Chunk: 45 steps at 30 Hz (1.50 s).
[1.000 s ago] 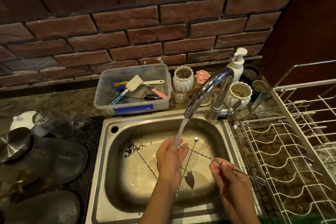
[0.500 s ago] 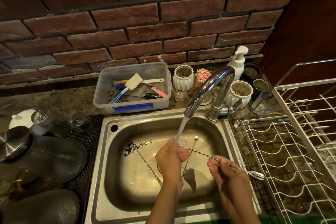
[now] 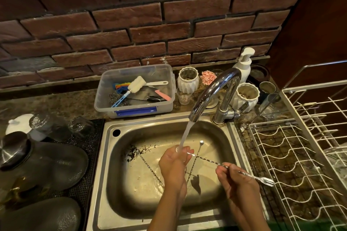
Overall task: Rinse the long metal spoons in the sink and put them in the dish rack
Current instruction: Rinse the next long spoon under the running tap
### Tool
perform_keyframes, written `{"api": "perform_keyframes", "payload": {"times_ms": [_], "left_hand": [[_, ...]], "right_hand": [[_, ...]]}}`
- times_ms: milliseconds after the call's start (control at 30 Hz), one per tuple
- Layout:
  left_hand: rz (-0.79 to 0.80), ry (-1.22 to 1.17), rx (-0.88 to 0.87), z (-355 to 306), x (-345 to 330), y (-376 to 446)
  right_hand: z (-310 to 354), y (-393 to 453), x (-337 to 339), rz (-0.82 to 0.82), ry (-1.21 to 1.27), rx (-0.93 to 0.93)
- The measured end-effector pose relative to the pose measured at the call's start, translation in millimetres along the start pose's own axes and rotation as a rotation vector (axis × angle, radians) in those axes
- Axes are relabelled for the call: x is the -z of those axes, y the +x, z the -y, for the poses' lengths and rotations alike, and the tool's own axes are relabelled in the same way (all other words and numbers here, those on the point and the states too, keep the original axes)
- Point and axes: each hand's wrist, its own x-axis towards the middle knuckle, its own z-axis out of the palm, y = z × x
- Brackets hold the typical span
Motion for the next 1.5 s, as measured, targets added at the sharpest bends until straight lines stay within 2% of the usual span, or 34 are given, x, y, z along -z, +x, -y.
{"api": "perform_keyframes", "payload": {"times_ms": [200,333,533,600,733,867,967,1100,1233,1333,1500], "left_hand": [[-0.009,-0.103,0.055,-9,4,0],[-0.083,-0.012,0.036,-6,9,1],[-0.151,0.113,-0.05,-16,23,4],[-0.19,0.058,-0.063,-32,39,14],[-0.244,0.022,-0.076,-41,51,21],[-0.204,0.105,-0.082,-27,48,14],[-0.231,0.046,-0.048,-38,66,19],[-0.302,0.038,-0.076,-49,76,21],[-0.232,0.117,-0.099,-36,56,5],[-0.227,0.073,-0.091,-41,62,7],[-0.341,-0.02,-0.094,-50,78,19]], "right_hand": [[3,15,-10,0.008,-0.099,0.018],[-20,18,-36,-0.006,-0.221,0.009],[-65,9,-85,0.194,-0.343,-0.09],[-59,14,-88,0.221,-0.327,-0.103],[-64,16,-96,0.141,-0.221,-0.087],[-94,5,-102,0.17,-0.324,-0.151],[-74,10,-95,0.19,-0.364,-0.105],[-53,19,-87,0.1,-0.178,-0.046],[-93,3,-100,0.154,-0.327,-0.127],[-89,3,-101,0.19,-0.349,-0.136],[-64,17,-96,0.087,-0.16,-0.068]]}}
